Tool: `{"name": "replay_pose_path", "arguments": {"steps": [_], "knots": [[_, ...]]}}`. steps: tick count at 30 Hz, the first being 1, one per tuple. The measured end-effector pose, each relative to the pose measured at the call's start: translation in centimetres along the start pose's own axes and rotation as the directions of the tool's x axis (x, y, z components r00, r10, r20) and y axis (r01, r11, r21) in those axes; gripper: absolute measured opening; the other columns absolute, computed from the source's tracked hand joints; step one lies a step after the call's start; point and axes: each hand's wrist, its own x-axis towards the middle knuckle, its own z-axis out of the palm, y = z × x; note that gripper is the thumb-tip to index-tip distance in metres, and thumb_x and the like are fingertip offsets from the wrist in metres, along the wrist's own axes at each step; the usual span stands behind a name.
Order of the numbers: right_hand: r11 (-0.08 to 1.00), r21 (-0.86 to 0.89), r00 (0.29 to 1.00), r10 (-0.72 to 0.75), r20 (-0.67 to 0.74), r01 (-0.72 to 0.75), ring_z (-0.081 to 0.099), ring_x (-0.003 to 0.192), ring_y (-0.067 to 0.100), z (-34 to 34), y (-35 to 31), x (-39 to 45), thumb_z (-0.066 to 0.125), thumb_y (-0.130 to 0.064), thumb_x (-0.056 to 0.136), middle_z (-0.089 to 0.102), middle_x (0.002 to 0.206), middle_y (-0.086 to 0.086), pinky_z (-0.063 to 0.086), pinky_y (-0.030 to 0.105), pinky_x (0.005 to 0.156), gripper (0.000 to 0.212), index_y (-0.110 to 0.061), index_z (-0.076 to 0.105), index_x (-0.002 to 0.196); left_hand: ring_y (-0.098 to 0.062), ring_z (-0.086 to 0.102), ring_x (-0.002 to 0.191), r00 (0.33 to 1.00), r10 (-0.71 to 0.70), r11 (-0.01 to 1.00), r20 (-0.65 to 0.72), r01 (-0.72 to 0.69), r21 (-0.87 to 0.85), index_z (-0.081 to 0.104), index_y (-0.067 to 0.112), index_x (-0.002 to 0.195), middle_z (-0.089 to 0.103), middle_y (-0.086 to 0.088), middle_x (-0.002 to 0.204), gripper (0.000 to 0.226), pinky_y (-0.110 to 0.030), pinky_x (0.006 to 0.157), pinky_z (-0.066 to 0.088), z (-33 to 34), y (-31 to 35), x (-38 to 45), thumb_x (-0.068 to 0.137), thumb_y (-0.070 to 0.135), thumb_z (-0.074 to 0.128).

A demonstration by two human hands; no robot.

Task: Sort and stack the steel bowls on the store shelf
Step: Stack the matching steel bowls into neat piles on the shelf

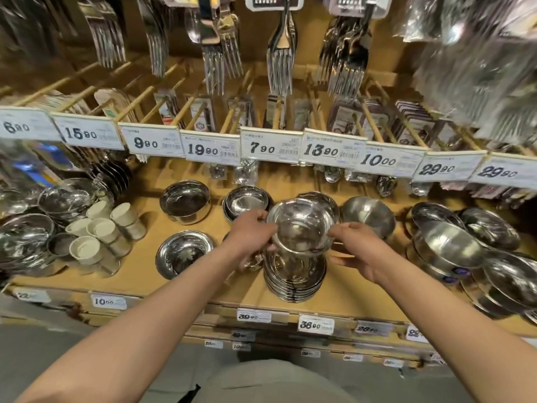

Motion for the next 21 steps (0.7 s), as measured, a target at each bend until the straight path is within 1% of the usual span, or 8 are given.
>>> {"name": "replay_pose_path", "arguments": {"steps": [3,5,7,9,10,13,16,21], "knots": [[0.998,-0.050,0.999,-0.049,-0.005,0.048,0.067,0.073,0.014,-0.2,0.2,0.5,0.071,-0.012,0.090,0.070,0.093,0.008,0.056,0.025,0.055,0.020,-0.014,0.063,0.108,-0.016,0.076,0.074,0.996,-0.022,0.999,0.090,0.019,0.030,0.072,0.010,0.102,0.077,-0.008,0.091,0.014,-0.027,0.066,0.061,-0.8,-0.1,0.2,0.089,0.005,0.069],[0.994,-0.086,0.998,-0.067,0.009,0.068,0.066,0.069,0.015,-0.2,0.4,0.7,0.070,-0.006,0.090,0.069,0.090,0.009,0.054,0.022,0.049,0.022,-0.012,0.065,0.111,-0.014,0.075,0.070,0.993,-0.011,1.000,0.120,0.008,0.025,0.074,0.009,0.105,0.078,-0.008,0.089,0.018,-0.025,0.062,0.060,-1.0,-0.1,0.4,0.088,0.005,0.070],[0.992,-0.104,0.998,-0.063,0.027,0.066,0.068,0.078,0.021,-0.2,0.7,1.0,0.071,-0.001,0.089,0.070,0.093,0.014,0.060,0.027,0.054,0.024,-0.008,0.065,0.111,-0.020,0.076,0.071,0.997,-0.007,0.997,0.072,0.002,0.073,0.070,0.009,0.115,0.076,-0.010,0.094,0.028,-0.031,0.060,0.062,-1.1,-0.5,0.9,0.087,0.006,0.071],[0.994,-0.096,0.997,-0.045,0.056,0.050,0.068,0.081,0.026,-0.2,1.1,1.2,0.070,0.004,0.087,0.068,0.092,0.019,0.064,0.031,0.060,0.024,-0.006,0.063,0.108,-0.028,0.075,0.082,1.000,0.007,0.985,-0.015,-0.004,0.173,0.066,0.011,0.116,0.072,-0.010,0.097,0.030,-0.045,0.072,0.064,-0.9,-0.9,1.4,0.087,0.010,0.073],[0.995,-0.093,0.997,-0.037,0.061,0.043,0.067,0.080,0.027,-0.1,1.3,1.2,0.069,0.005,0.087,0.067,0.091,0.021,0.064,0.032,0.060,0.023,-0.005,0.061,0.106,-0.027,0.073,0.081,0.999,0.028,0.975,-0.046,-0.017,0.223,0.065,0.012,0.112,0.071,-0.007,0.095,0.027,-0.048,0.076,0.063,-0.8,-1.2,1.6,0.087,0.012,0.074],[0.998,-0.059,0.999,-0.007,0.040,0.010,0.065,0.068,0.023,0.4,2.2,1.1,0.070,0.007,0.086,0.065,0.084,0.021,0.062,0.029,0.052,0.023,-0.007,0.056,0.097,-0.017,0.062,0.073,0.996,0.073,0.933,-0.057,-0.048,0.357,0.064,0.015,0.102,0.067,-0.001,0.086,0.020,-0.041,0.079,0.059,-0.4,-1.5,1.8,0.083,0.014,0.071],[1.000,-0.016,1.000,0.018,0.000,-0.018,0.068,0.067,0.022,1.2,3.6,1.1,0.070,0.008,0.085,0.067,0.086,0.021,0.060,0.026,0.051,0.026,-0.008,0.052,0.097,-0.018,0.065,0.085,0.991,0.112,0.855,-0.070,-0.061,0.515,0.066,0.015,0.098,0.070,-0.002,0.093,0.020,-0.033,0.081,0.056,-0.3,-1.5,2.0,0.081,0.006,0.065],[0.995,-0.101,0.996,-0.010,-0.092,0.001,0.074,0.064,0.020,1.7,5.3,1.2,0.074,0.003,0.083,0.072,0.091,0.020,0.063,0.031,0.060,0.028,-0.007,0.054,0.098,-0.018,0.064,0.093,0.993,0.120,0.830,-0.018,-0.090,0.550,0.068,0.017,0.104,0.069,-0.001,0.096,0.035,-0.033,0.086,0.057,0.0,-1.6,1.7,0.080,-0.008,0.062]]}}
